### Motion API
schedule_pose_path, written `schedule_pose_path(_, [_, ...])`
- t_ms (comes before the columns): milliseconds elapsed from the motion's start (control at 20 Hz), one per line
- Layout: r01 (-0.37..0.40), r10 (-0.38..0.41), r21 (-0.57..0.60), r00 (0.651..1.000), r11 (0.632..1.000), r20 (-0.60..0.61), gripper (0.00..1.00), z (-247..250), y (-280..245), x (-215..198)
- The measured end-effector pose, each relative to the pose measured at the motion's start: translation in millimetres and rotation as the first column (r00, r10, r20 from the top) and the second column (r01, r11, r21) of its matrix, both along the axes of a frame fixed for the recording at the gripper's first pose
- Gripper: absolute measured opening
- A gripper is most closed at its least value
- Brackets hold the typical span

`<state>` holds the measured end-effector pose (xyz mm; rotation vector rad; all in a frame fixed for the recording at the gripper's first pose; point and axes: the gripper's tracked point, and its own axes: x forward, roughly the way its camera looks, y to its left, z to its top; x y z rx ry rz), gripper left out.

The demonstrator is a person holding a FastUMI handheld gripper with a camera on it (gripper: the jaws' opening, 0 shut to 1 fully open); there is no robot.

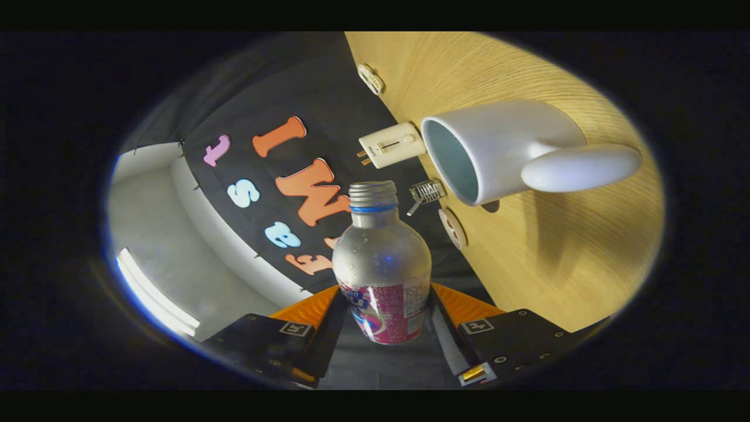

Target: Take the bottle from table, then pour the juice into the cup, finally place the bottle on the coaster

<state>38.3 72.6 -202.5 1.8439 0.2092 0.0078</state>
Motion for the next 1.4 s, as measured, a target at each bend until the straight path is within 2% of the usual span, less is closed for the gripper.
schedule_pose_path(200, [-0.032,0.019,-0.197,0.998,0.980,-0.067,0.77,-21.1,2.8,-1.3])
schedule_pose_path(300, [-0.066,0.037,-0.353,0.996,0.933,-0.086,0.77,-25.0,3.9,-3.6])
schedule_pose_path(450, [-0.081,0.032,-0.596,0.995,0.799,-0.092,0.77,-16.5,-8.2,-3.1])
schedule_pose_path(600, [-0.086,0.030,-0.778,0.996,0.622,-0.086,0.77,-4.5,-17.6,1.1])
schedule_pose_path(700, [-0.095,0.040,-0.852,0.995,0.514,-0.087,0.77,4.5,-19.4,9.8])
schedule_pose_path(850, [-0.108,0.060,-0.918,0.994,0.382,-0.092,0.77,19.4,-17.3,25.0])
schedule_pose_path(1000, [-0.109,0.054,-0.953,0.994,0.282,-0.097,0.77,28.4,-20.5,41.0])
schedule_pose_path(1150, [-0.120,0.016,-0.975,0.993,0.186,-0.119,0.77,25.8,-28.5,59.9])
schedule_pose_path(1400, [-0.119,-0.037,-0.992,0.992,-0.039,-0.117,0.77,24.3,-36.0,89.0])
